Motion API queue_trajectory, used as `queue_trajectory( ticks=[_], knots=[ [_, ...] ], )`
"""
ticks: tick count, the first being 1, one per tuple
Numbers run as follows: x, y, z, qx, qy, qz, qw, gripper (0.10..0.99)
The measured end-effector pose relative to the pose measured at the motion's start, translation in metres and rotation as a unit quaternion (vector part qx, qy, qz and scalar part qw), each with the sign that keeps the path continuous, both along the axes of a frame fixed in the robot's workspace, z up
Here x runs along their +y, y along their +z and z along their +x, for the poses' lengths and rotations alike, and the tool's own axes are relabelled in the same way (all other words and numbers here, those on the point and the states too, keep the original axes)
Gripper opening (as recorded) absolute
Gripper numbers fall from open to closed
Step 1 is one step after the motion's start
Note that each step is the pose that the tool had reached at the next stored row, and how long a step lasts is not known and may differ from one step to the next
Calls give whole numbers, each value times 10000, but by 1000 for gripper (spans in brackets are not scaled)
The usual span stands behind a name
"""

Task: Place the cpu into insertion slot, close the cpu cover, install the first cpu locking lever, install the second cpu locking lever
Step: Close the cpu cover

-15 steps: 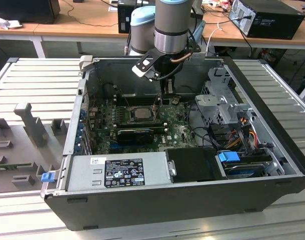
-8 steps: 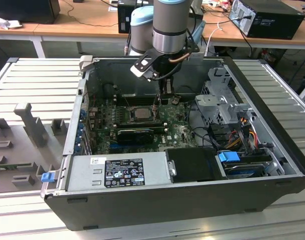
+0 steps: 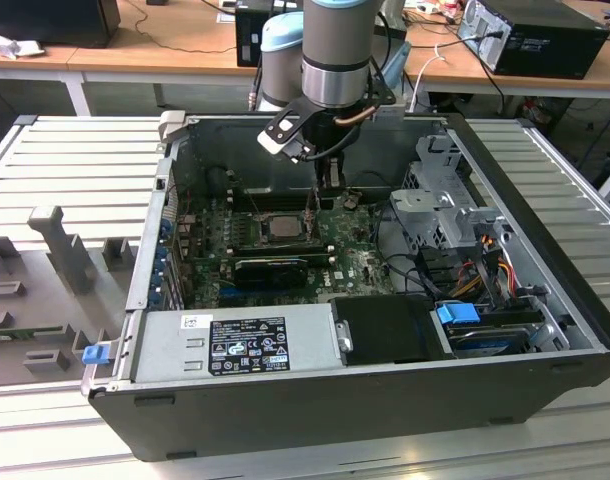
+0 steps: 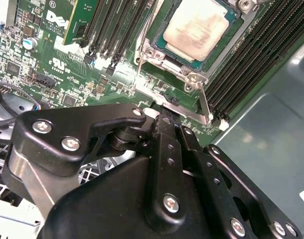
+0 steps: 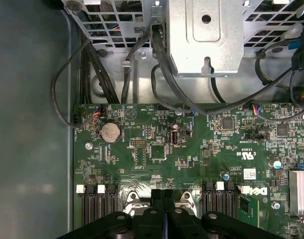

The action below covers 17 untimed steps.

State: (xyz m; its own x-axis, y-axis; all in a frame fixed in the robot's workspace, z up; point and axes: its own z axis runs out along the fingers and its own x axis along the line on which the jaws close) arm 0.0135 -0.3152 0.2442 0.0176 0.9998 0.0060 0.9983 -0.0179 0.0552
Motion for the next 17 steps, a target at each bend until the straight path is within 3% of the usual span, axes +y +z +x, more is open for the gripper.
queue_trajectory(
  ticks=[17],
  knots=[
    [0,-2,-172,0,0,0,10000,106]
  ],
)
